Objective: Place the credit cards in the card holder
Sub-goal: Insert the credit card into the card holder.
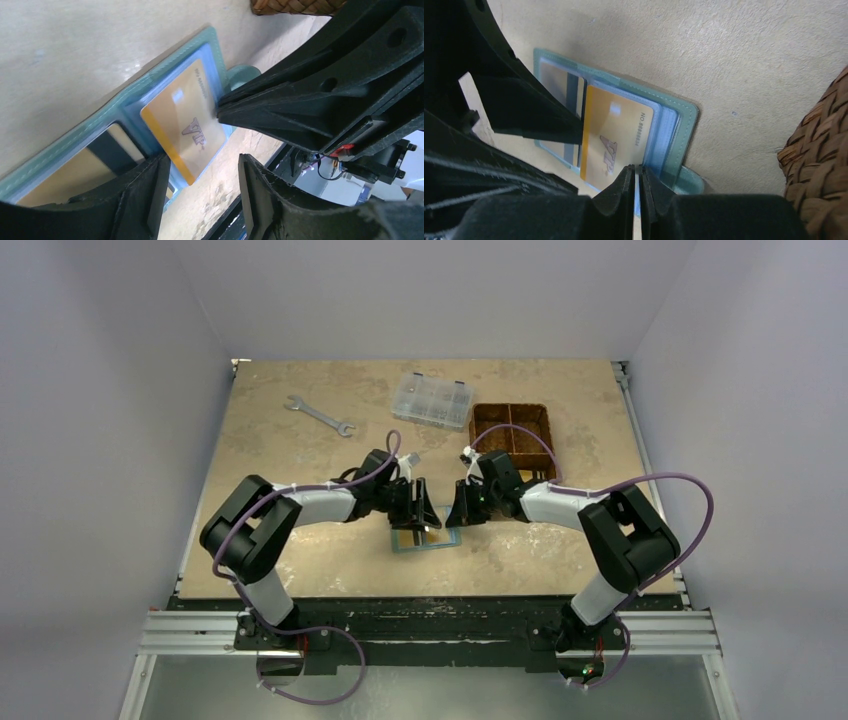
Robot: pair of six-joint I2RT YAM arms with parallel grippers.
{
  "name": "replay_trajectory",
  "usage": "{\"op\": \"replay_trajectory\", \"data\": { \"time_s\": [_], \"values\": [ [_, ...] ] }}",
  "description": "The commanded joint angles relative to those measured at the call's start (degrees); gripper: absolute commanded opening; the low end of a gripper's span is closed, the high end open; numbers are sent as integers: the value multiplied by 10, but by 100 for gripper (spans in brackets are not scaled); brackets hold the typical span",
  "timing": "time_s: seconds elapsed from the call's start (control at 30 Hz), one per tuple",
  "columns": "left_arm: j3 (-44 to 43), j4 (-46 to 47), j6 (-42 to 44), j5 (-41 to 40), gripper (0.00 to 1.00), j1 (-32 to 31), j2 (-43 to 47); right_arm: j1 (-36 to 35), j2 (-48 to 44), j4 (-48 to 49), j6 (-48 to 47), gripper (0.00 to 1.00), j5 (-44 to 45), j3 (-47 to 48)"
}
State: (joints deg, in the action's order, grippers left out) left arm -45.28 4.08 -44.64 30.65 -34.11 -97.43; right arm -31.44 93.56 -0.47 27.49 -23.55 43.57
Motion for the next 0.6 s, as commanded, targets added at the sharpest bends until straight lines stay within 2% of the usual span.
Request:
{"op": "replay_trajectory", "data": {
  "time_s": [0.0,0.3,0.57],
  "values": [
    [-36,47,-27,4,55,-35,-19,1,-6,35,16,15,-25,-8],
    [-45,-55,36,-43,57,-35,12,2,-51,-16,-4,20,0,-10],
    [-37,-58,34,-40,57,-33,30,2,-70,-49,-26,29,32,-10]
  ]
}}
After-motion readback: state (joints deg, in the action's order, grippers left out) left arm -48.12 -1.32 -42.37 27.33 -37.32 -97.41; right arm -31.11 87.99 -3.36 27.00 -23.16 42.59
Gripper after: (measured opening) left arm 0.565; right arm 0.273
